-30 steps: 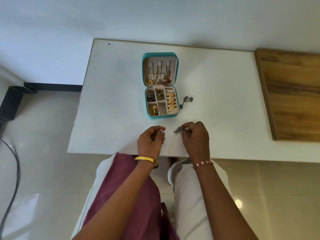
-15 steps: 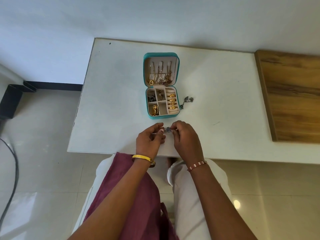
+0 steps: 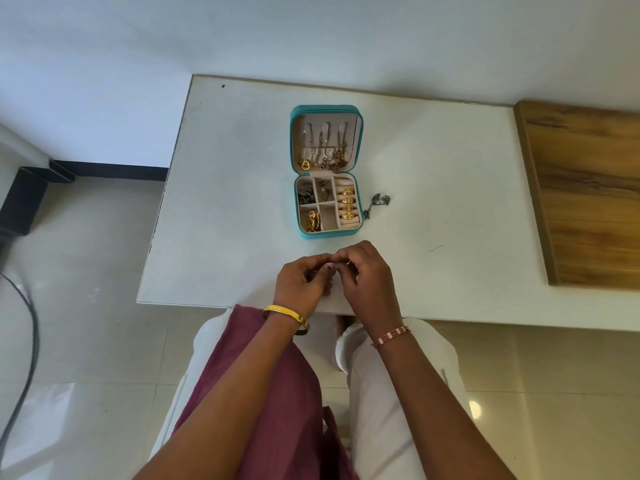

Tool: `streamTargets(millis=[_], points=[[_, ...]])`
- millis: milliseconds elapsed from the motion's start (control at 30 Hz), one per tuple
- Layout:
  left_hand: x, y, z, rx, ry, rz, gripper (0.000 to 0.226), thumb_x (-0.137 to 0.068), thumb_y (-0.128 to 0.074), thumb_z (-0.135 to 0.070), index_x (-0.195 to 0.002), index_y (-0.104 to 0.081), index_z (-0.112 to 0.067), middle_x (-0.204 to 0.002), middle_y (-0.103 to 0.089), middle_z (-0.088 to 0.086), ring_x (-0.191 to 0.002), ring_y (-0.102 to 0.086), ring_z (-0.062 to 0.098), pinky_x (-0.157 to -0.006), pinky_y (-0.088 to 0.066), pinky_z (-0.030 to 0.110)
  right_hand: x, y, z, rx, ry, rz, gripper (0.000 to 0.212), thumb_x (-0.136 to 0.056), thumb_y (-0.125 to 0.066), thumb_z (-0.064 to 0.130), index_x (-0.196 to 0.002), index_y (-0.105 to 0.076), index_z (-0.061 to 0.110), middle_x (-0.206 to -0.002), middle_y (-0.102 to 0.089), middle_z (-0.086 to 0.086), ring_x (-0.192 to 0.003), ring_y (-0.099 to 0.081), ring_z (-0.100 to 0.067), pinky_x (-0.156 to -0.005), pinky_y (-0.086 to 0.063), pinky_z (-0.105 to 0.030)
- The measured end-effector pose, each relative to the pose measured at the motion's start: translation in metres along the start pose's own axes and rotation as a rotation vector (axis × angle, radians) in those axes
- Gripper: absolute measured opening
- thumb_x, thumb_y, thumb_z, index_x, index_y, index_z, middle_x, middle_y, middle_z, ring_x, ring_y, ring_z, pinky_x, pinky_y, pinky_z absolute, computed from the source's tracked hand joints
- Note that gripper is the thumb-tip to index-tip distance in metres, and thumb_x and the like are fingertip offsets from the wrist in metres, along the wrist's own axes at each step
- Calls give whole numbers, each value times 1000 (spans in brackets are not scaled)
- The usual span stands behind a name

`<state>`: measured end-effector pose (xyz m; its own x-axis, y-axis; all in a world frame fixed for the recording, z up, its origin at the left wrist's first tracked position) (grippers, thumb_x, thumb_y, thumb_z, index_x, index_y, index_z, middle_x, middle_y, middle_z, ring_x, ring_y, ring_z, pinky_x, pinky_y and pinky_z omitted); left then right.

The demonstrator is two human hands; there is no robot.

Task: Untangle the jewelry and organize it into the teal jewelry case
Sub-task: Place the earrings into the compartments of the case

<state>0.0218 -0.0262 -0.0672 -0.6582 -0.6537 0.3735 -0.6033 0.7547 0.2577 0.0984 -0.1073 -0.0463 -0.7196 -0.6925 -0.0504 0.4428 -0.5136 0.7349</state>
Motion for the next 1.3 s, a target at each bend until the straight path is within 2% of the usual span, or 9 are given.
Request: streamTargets(millis=[133, 333, 433, 533, 600, 667, 900, 1067, 1300], points=[[0, -1, 0, -46, 6, -18, 23, -91, -50, -9, -109, -65, -10, -72, -60, 3, -51, -54, 6, -55, -47, 8, 0, 1, -2, -19, -10, -43, 9, -83, -60, -1, -91, -65, 2, -91, -62, -13, -81, -48, -6, -70, -33, 0], [-3, -2, -1, 75, 86, -38, 20, -92, -50, -15, -102, -65, -7, -70, -63, 1, -43, -55, 0, -47, -47, 10, 0, 1, -5, -75, -42, -58, 11, -85, -60, 2, -94, -66, 4, -94, -64, -12, -83, -50, -6, -71, -34, 0], [-7, 0, -5, 134, 107, -66, 18, -90, -53, -13, -101, -65, -8, -75, -66, 6, -46, -59, 3, -49, -49, 13, 0, 1, -6, -141, -82, -38, 14, -84, -62, 4, -98, -65, 3, -96, -65, -12, -82, -52, -7, -68, -36, 1], [-11, 2, -12, 184, 108, -75, 16, -90, -52, -10, -99, -65, -13, -70, -64, 2, -52, -59, 5, -54, -51, 15, -4, 6, -8, -222, -136, -49, 15, -85, -62, 7, -100, -65, 4, -97, -66, -9, -81, -56, -8, -67, -41, 1], [-12, 2, -16, 213, 102, -64, 17, -91, -50, -8, -95, -64, -16, -69, -62, -1, -56, -58, 6, -56, -51, 15, -13, 13, -12, -244, -173, -111, 14, -87, -59, 7, -100, -64, 4, -97, -66, -10, -83, -59, -15, -70, -44, -7], [-12, 1, -19, 223, 100, -40, 19, -92, -48, -6, -92, -63, -18, -70, -61, -1, -60, -58, 9, -57, -50, 15, -25, 18, -17, -188, -196, -174, 15, -88, -55, 4, -100, -64, 3, -99, -65, -12, -89, -61, -20, -72, -44, -14], [-11, -8, -27, 265, 123, 22, 18, -91, -48, -5, -95, -62, -16, -80, -65, 1, -69, -62, 10, -61, -51, 14, -69, 25, -28, -1, -145, -273, 24, -89, -46, -5, -105, -63, 2, -105, -61, -17, -96, -60, -26, -77, -39, -15], [-12, -6, -30, 292, 119, -15, 18, -90, -51, -5, -96, -62, -17, -78, -65, -1, -68, -63, 8, -58, -51, 11, -82, 19, -44, 113, -232, -140, 30, -91, -50, 2, -120, -59, 4, -117, -54, -18, -103, -57, -28, -83, -36, -16], [-1, -2, -17, 269, 140, -41, 21, -88, -52, -3, -98, -62, -19, -84, -67, 3, -70, -64, 10, -61, -52, 12, -48, 16, -39, 150, -132, -138, 20, -89, -56, 8, -102, -66, -4, -100, -60, -21, -91, -58, -31, -77, -41, -23]])
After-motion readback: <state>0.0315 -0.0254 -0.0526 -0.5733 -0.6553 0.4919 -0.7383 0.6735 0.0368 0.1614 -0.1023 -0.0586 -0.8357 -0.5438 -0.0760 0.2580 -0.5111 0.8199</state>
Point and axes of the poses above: each hand's wrist, its own x-axis away from the middle knuckle, its own y-axis out of the back of the hand, z = x × y, the point moved 4 cm from there along -x, towards the middle knuckle
